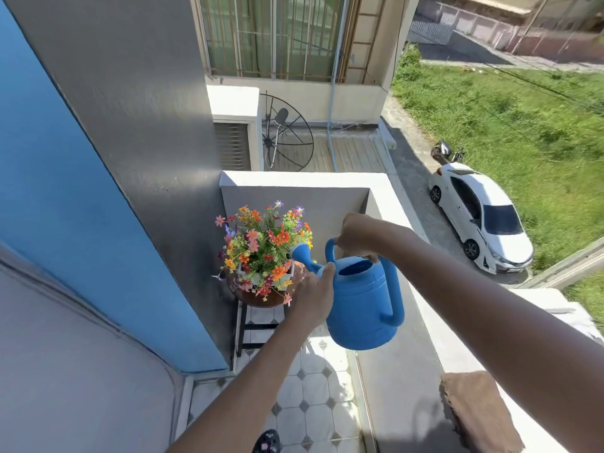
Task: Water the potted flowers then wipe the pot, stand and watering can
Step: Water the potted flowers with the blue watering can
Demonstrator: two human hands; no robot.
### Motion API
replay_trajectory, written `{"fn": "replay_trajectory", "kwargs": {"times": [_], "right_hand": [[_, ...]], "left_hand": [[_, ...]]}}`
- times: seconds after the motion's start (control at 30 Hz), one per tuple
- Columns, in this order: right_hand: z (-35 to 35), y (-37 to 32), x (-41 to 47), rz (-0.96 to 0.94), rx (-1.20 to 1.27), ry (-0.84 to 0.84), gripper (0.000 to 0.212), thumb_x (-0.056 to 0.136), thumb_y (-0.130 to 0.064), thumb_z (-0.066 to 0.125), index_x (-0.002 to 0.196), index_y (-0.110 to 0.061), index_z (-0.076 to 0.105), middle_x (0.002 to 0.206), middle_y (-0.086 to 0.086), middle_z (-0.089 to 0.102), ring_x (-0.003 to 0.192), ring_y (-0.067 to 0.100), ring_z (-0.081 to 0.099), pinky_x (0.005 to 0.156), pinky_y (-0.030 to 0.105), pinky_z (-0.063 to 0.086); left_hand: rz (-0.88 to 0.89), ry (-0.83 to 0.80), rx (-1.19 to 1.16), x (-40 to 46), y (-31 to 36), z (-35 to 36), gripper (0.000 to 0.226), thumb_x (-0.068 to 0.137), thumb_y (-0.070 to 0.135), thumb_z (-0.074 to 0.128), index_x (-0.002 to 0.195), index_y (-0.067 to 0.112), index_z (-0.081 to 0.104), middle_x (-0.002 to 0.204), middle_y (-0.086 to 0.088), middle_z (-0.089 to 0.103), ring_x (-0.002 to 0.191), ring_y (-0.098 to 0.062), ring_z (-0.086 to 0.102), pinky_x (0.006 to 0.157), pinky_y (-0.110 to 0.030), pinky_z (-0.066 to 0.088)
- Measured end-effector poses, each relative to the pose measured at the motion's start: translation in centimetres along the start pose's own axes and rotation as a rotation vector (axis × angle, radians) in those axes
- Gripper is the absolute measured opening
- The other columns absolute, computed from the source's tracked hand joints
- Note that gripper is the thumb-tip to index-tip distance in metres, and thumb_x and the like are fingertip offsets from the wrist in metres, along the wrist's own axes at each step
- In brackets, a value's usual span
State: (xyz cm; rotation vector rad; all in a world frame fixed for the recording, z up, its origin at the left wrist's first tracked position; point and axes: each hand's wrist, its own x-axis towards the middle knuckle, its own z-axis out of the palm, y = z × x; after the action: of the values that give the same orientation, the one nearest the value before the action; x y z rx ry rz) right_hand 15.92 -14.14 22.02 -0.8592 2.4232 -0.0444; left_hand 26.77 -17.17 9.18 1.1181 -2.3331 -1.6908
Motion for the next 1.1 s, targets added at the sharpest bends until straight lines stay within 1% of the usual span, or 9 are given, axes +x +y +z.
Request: {"fn": "replay_trajectory", "kwargs": {"times": [0.07,0.1,0.17,0.23,0.33,0.53,0.73,0.93,1.1], "right_hand": [[0.1,-0.2,0.2,0.043,0.012,0.02,0.012,0.096,-0.012,0.054,0.094,-0.001,0.057,0.079,0.014,0.063,0.073,0.027,0.069,0.043,0.024,0.039],[0.2,-0.2,0.5,0.058,0.006,0.028,0.017,0.097,-0.012,0.053,0.108,0.002,0.057,0.071,0.011,0.058,0.063,0.024,0.066,0.041,0.024,0.039],[-0.1,-0.5,0.6,0.032,-0.013,0.04,0.026,0.098,-0.011,0.05,0.119,0.003,0.056,0.077,0.012,0.062,0.067,0.026,0.067,0.041,0.023,0.037],[-0.5,-1.1,0.8,-0.005,0.021,0.075,0.028,0.099,-0.016,0.05,0.117,0.004,0.057,0.088,0.016,0.064,0.076,0.033,0.068,0.043,0.025,0.039],[-0.6,-2.2,1.5,0.0,0.029,0.141,0.028,0.101,-0.024,0.048,0.109,0.002,0.051,0.073,0.013,0.054,0.052,0.028,0.058,0.042,0.028,0.044],[-1.1,-5.0,2.6,-0.021,0.049,0.156,0.018,0.101,-0.023,0.048,0.1,-0.006,0.042,0.074,0.012,0.053,0.053,0.028,0.058,0.038,0.027,0.042],[-1.0,-6.2,3.4,0.024,0.009,0.102,0.033,0.103,-0.021,0.038,0.078,-0.001,0.044,0.054,0.019,0.055,0.038,0.029,0.055,0.043,0.026,0.044],[1.3,-4.1,2.3,0.015,0.232,0.137,0.035,0.102,-0.032,0.038,0.091,-0.003,0.054,0.066,0.009,0.054,0.05,0.019,0.05,0.047,0.028,0.044],[4.1,-1.0,2.1,0.066,0.441,0.263,0.038,0.101,-0.036,0.042,0.103,-0.002,0.058,0.084,0.012,0.059,0.063,0.02,0.051,0.057,0.031,0.045]], "left_hand": [[0.0,-0.011,-0.002,0.4,0.1,-0.3,0.073,0.088,0.068,0.02,0.107,0.007,0.056,0.089,-0.009,0.057,0.078,-0.021,0.055,0.061,-0.032,0.037],[0.008,-0.009,0.0,0.5,0.1,-0.5,0.07,0.089,0.067,0.021,0.104,0.008,0.055,0.085,-0.006,0.055,0.074,-0.017,0.052,0.058,-0.031,0.036],[0.018,-0.007,-0.002,0.9,0.3,-1.1,0.06,0.091,0.063,0.024,0.096,0.011,0.052,0.08,-0.004,0.051,0.068,-0.014,0.049,0.055,-0.029,0.033],[0.029,-0.001,-0.014,1.5,0.6,-2.1,0.058,0.091,0.063,0.025,0.093,0.012,0.052,0.079,-0.005,0.051,0.066,-0.014,0.048,0.055,-0.029,0.033],[0.035,0.027,-0.015,2.4,0.5,-3.7,0.059,0.09,0.064,0.026,0.091,0.011,0.053,0.076,-0.004,0.052,0.064,-0.014,0.048,0.054,-0.03,0.031],[0.063,0.048,-0.009,3.0,-0.1,-6.6,0.056,0.092,0.064,0.026,0.084,0.014,0.05,0.069,0.0,0.048,0.059,-0.013,0.046,0.053,-0.028,0.032],[0.063,0.045,-0.049,4.3,-0.6,-8.2,0.062,0.084,0.072,0.027,0.085,0.014,0.051,0.074,-0.004,0.051,0.064,-0.018,0.049,0.058,-0.032,0.036],[0.05,-0.026,-0.075,5.0,-1.1,-8.3,0.05,0.092,0.06,0.035,0.102,0.014,0.052,0.088,-0.004,0.058,0.074,-0.016,0.054,0.061,-0.031,0.037],[0.106,-0.123,-0.112,5.5,-1.2,-6.7,0.042,0.093,0.055,0.041,0.111,0.018,0.049,0.099,-0.002,0.06,0.086,-0.015,0.058,0.068,-0.032,0.044]]}}
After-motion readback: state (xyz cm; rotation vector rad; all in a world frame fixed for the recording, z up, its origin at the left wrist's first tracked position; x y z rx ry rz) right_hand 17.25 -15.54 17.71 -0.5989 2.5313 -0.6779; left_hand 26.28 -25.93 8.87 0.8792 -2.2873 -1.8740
